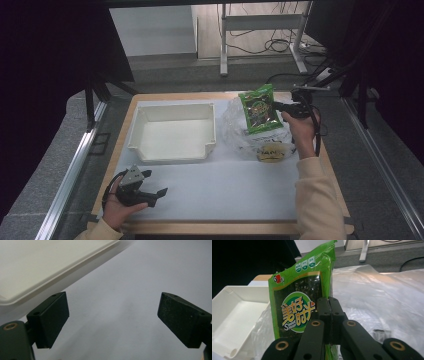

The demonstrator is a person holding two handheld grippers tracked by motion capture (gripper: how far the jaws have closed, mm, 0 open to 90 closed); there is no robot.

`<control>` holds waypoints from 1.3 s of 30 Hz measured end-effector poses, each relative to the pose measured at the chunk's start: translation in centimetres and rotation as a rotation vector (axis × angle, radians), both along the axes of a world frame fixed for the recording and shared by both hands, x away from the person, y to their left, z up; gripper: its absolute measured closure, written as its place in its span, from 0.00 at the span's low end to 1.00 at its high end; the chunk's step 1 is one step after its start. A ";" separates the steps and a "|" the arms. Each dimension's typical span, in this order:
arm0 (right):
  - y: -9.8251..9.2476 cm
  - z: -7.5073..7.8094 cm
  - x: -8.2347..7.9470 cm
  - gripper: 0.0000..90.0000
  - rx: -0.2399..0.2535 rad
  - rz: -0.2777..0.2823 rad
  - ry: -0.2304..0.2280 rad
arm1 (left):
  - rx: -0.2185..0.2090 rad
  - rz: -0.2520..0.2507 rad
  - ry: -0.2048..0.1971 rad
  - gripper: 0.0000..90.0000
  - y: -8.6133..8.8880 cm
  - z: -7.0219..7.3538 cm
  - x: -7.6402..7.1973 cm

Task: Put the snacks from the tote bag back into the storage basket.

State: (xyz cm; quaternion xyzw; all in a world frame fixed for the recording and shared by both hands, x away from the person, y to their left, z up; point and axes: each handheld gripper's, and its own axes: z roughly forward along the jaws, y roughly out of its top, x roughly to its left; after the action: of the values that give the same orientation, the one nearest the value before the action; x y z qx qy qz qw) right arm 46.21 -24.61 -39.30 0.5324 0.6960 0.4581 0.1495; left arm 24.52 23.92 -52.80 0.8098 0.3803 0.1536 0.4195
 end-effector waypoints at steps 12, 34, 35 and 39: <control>1.2 0.1 -0.2 1.00 0.025 0.032 -0.010 | -0.003 0.000 -0.003 0.11 0.0 0.0 0.0; 3.1 0.4 -0.4 1.00 0.060 0.083 -0.034 | -0.004 0.010 -0.001 0.12 0.1 0.1 0.0; 3.3 0.3 -0.4 1.00 0.060 0.088 -0.034 | -0.002 0.011 -0.001 0.12 0.1 0.1 0.0; 3.8 0.4 -0.3 1.00 0.063 0.095 -0.034 | -0.009 0.015 -0.003 0.11 0.0 0.2 -0.1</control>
State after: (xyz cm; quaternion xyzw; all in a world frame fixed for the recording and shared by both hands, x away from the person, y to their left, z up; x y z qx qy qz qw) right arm 45.89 -20.76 -38.94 0.4954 0.7030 0.4953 0.1228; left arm 24.46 23.95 -52.64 0.8047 0.3865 0.1565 0.4225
